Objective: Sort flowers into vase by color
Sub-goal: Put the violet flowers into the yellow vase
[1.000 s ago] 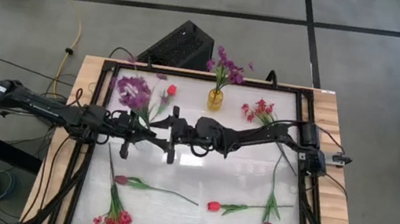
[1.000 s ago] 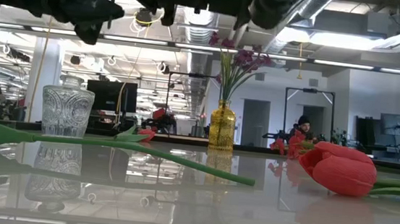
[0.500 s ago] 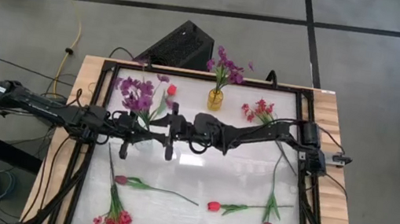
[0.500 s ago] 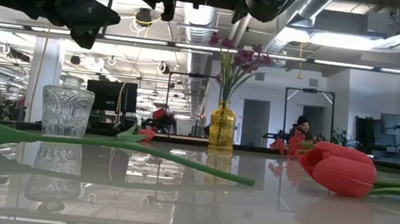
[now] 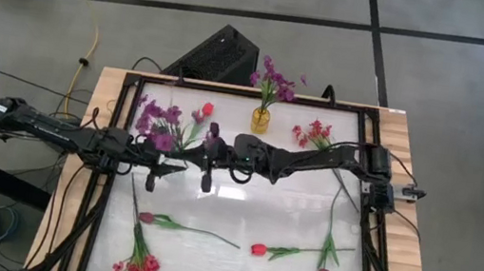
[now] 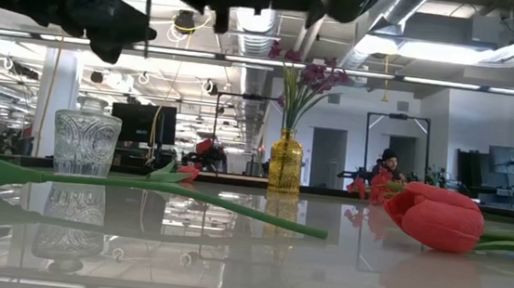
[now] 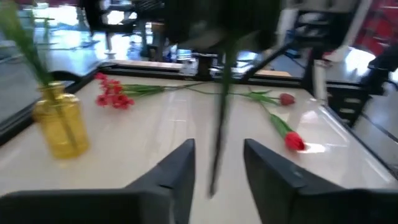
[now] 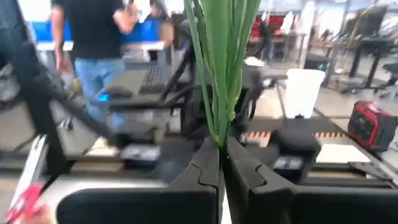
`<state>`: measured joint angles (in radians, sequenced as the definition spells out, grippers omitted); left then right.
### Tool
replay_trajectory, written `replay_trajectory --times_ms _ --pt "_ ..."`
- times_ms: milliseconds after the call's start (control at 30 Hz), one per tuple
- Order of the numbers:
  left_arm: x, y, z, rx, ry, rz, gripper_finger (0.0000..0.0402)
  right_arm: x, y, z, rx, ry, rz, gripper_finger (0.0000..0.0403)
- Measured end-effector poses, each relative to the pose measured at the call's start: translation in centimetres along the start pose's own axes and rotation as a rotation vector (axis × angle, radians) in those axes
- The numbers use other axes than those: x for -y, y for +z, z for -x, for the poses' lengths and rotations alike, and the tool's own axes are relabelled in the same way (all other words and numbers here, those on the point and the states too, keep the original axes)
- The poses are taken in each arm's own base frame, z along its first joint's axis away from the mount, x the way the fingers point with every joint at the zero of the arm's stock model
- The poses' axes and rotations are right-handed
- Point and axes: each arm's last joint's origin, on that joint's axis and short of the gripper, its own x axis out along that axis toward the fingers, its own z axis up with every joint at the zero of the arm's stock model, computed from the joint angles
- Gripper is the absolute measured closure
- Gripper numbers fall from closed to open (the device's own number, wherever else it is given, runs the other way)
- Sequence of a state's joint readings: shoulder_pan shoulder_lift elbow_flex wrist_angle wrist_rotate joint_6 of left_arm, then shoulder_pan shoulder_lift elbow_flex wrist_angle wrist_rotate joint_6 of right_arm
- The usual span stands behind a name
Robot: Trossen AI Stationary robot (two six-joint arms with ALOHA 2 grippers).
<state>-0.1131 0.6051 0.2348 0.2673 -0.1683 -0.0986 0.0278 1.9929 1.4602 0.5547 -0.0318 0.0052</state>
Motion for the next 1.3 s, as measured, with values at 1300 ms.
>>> replay_trajectory --times_ms 1300 --pt "-0.9 1.4 2.8 0.126 0.192 -0.060 0.0191 10.4 -6.8 15.7 0.210 -0.778 0.269 0.0375"
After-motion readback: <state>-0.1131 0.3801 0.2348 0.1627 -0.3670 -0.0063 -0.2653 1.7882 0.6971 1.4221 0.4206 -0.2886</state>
